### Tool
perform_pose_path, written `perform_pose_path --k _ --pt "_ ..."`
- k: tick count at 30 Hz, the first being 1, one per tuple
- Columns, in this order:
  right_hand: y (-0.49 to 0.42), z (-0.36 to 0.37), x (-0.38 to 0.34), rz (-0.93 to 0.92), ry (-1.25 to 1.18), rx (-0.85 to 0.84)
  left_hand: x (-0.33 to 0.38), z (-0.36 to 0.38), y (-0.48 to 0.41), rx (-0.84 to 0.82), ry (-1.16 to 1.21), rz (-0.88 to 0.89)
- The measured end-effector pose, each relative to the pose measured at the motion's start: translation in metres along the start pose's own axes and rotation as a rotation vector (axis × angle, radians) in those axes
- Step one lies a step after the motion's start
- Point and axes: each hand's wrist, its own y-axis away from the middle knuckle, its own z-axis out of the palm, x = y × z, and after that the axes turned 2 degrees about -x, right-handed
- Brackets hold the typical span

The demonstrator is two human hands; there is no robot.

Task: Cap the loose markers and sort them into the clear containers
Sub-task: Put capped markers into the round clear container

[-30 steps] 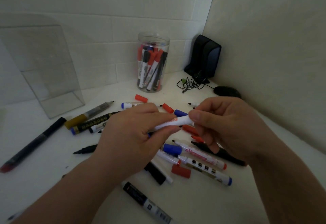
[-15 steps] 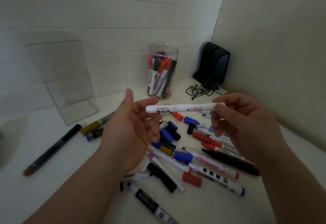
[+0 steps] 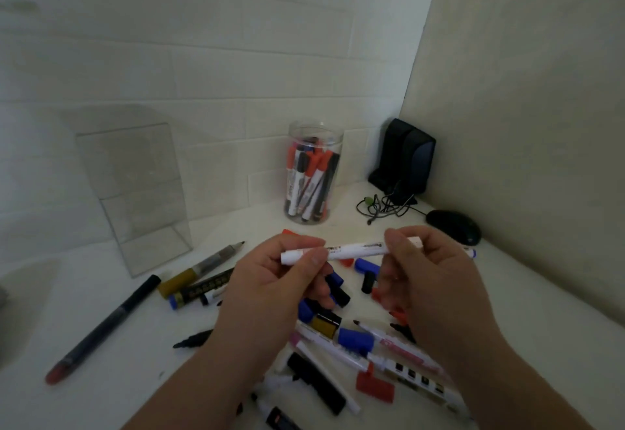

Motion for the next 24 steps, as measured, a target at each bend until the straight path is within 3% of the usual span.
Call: perform_pose_path --k 4,12,17,20,24 --pt "-0.004 0.026 0.003 -0.254 0.076 0.141 0.000 -0.002 -0.002 0.036 -0.021 -0.058" --pt "-0.044 0.066 -0.039 -0.418 0.305 -0.037 0.010 -0.015 -0.008 0.163 -0.020 -0.017" --pt "-0.121 0.076 -0.080 -0.778 0.426 0.277 0.010 -0.019 -0.007 0.219 -0.093 0.037" --pt "-0.160 0.084 -0.085 -0.816 0.509 0.343 0.004 -0.022 -0.007 0.194 -0.191 0.045" --pt "-0.188 0.096 -0.062 -0.698 0.756 0.214 0.002 -0.023 -0.007 0.157 -0.245 0.044"
